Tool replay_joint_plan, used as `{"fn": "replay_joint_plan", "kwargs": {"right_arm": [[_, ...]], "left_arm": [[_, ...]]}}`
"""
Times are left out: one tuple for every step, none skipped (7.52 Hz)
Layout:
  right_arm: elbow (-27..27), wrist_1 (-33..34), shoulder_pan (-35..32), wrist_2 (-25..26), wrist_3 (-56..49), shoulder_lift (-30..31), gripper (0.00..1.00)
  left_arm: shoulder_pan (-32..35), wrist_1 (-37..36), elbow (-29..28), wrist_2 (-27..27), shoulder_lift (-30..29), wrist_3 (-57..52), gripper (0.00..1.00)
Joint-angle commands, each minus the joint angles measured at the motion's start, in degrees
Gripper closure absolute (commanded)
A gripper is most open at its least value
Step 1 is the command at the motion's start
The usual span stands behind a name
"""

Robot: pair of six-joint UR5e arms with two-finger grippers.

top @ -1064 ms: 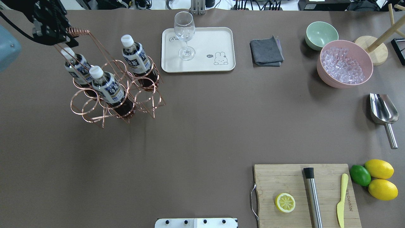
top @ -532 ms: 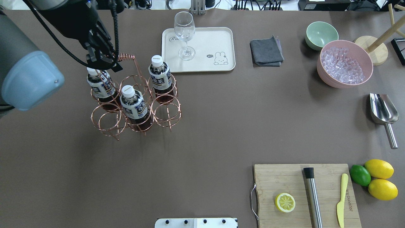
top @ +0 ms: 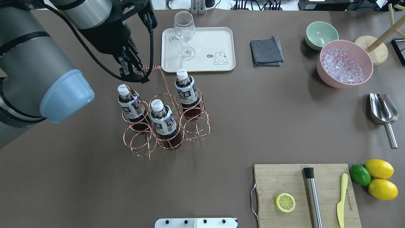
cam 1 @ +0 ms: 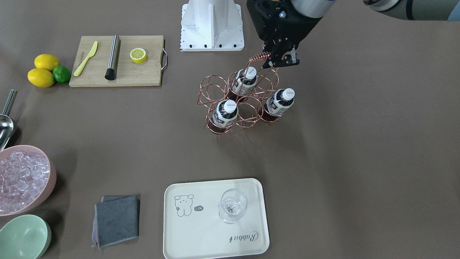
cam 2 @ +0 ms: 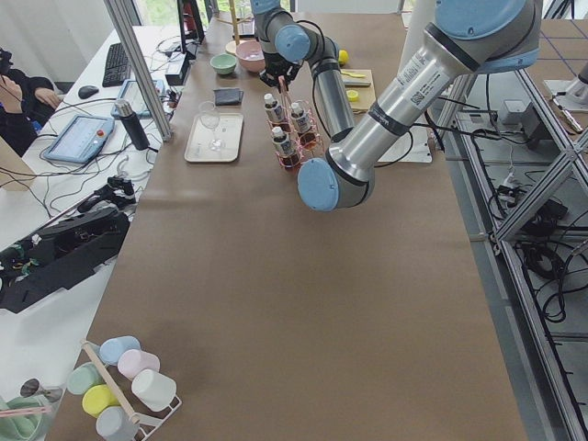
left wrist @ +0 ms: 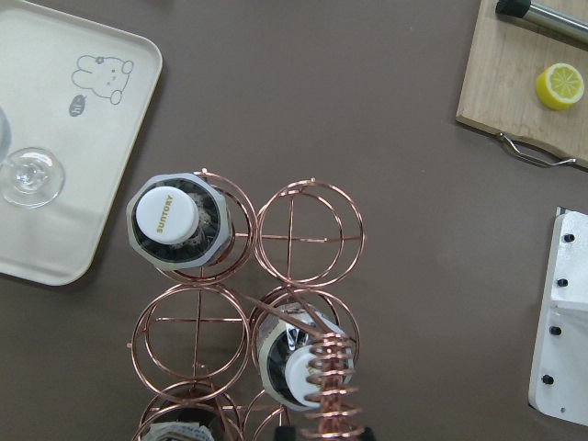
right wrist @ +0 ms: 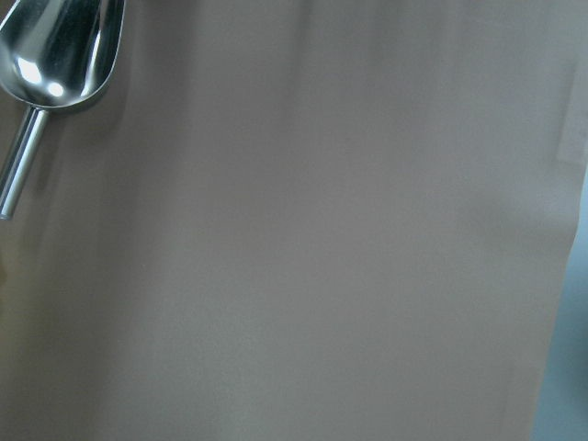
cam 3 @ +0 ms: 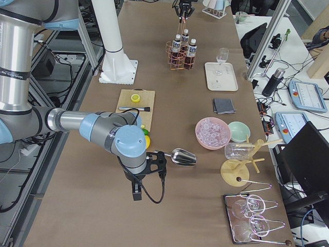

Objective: Take tea from basket to plate

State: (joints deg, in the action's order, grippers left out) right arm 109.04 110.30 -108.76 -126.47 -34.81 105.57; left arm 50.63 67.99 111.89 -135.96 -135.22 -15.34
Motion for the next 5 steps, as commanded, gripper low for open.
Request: {"fn": "replay_joint_plan", "kwargs": {"right_arm": [[-0.1,0.0,0.0,1.2,0.0,0.1,0.00],[-0.1,0.0,0.0,1.3,0.0,0.4,0.00],[-0.1,0.0,0.0,1.9,0.0,0.4,0.00],[0.0,0.0,-0.1,1.9,0.0,0.3,0.00],[-0.1,0.0,-0.1,1.9,0.0,0.4,0.00]], "left_arm": [[-1.9,1.7,-0.9,1.0,-2.9,5.0,1.00],[-3.2,1.7,-1.0,0.9,-3.2,5.8,1.00],[-4.9,2.0,-1.8,2.0,-3.6,5.8,1.00],[-5.4,4.1,-3.9,3.1,-4.8,5.8,1.00],[-5.6,7.0,-5.7,3.2,-4.9,5.7,1.00]]}}
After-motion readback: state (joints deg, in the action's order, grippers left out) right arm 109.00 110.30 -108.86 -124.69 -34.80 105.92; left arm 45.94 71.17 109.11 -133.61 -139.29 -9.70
